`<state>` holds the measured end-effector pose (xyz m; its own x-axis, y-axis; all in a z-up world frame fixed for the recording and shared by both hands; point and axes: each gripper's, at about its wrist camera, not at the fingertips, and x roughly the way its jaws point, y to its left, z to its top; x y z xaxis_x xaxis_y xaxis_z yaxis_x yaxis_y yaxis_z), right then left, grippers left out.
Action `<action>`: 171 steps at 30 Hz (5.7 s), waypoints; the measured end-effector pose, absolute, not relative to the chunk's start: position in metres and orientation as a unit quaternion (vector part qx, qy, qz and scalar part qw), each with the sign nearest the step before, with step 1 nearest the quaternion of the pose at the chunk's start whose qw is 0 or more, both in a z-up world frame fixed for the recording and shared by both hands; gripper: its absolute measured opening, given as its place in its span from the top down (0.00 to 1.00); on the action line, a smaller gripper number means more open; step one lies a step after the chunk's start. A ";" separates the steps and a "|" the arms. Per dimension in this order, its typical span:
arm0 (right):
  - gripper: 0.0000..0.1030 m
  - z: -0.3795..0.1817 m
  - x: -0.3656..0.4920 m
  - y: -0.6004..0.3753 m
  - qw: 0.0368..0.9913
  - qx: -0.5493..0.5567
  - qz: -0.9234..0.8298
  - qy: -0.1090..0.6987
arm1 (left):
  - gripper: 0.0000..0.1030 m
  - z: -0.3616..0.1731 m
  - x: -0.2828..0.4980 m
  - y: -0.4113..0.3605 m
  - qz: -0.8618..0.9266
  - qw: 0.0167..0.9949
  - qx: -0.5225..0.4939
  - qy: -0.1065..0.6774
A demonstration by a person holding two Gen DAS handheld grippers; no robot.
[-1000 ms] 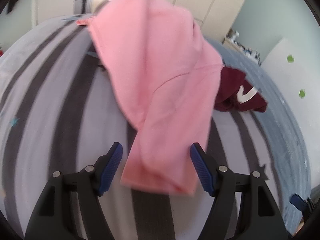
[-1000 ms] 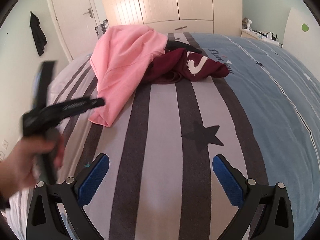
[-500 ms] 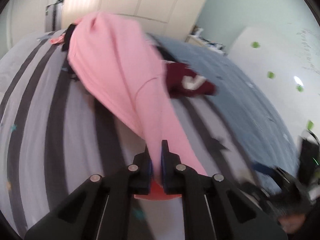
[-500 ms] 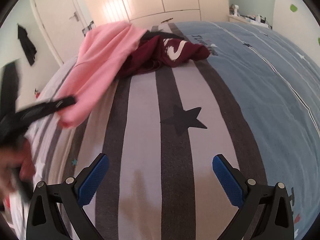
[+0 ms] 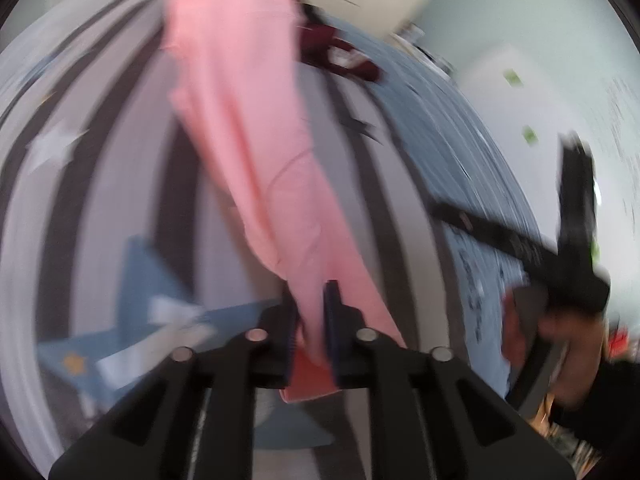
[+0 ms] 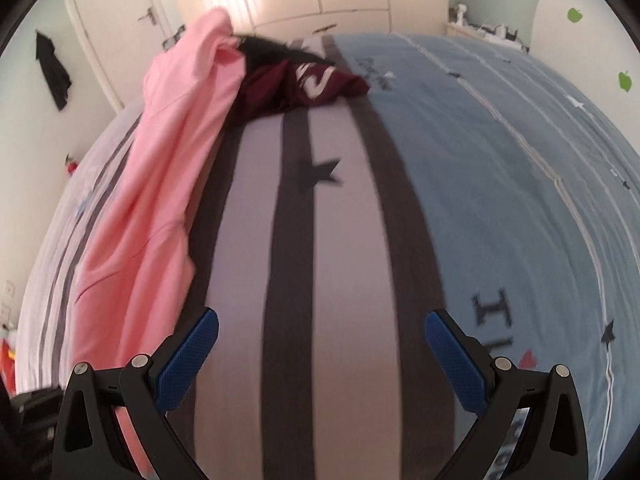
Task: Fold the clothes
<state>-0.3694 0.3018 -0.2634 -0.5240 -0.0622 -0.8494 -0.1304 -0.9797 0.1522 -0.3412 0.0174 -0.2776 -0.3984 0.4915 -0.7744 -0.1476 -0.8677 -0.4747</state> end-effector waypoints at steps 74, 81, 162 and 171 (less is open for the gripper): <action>0.98 -0.296 -0.379 0.370 0.101 -0.616 0.771 -0.124 | 0.94 -0.317 -0.250 -0.111 0.774 0.082 -0.594 -0.204; 0.67 -0.335 -0.300 0.361 0.169 -0.614 0.767 -0.081 | 0.91 -0.325 -0.231 -0.134 0.772 0.064 -0.591 -0.222; 0.97 0.168 -0.198 0.330 -0.005 -0.244 0.951 0.191 | 0.97 0.165 -0.202 -0.292 0.935 0.098 -0.202 -0.273; 0.97 0.255 -0.206 0.341 -0.009 -0.237 0.957 0.169 | 0.97 0.236 -0.217 -0.282 0.936 0.106 -0.210 -0.260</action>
